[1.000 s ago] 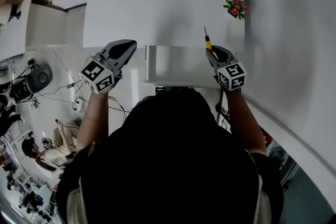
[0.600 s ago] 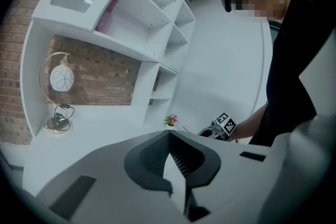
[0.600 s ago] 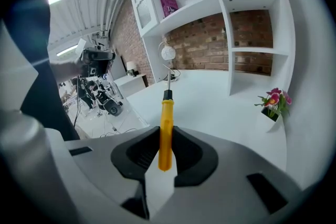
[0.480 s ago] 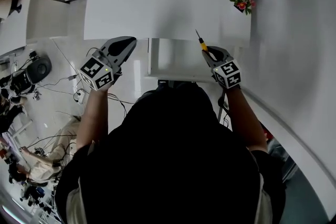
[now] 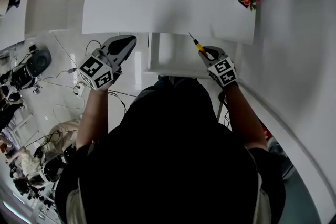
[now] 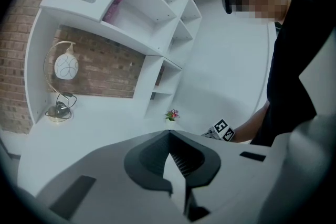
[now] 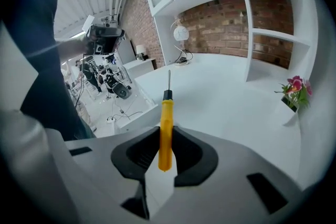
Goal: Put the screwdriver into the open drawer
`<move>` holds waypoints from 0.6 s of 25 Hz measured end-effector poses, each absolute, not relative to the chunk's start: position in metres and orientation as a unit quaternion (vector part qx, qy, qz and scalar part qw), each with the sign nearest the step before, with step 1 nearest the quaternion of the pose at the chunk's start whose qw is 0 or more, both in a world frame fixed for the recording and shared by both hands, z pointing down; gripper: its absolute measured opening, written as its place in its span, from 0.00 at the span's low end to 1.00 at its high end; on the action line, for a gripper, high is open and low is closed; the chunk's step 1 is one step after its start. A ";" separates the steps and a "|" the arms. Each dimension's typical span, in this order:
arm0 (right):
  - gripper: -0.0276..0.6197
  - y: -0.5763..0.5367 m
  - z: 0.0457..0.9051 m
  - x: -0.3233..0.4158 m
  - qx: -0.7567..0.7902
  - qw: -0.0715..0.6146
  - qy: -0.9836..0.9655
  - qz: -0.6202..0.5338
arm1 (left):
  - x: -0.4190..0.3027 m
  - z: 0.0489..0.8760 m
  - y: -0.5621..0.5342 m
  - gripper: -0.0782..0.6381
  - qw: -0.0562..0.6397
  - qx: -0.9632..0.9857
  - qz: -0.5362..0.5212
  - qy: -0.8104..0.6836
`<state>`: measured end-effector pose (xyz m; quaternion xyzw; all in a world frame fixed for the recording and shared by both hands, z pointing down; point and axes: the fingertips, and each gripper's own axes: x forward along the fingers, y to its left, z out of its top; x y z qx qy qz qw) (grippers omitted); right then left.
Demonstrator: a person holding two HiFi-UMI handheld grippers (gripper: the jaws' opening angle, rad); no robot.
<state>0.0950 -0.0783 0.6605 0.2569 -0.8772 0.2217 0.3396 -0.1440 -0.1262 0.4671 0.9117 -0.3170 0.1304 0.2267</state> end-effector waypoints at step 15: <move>0.16 -0.044 0.745 0.085 0.181 0.414 -0.865 0.219 | -0.158 0.498 -0.111 0.13 0.253 0.895 0.145 -0.338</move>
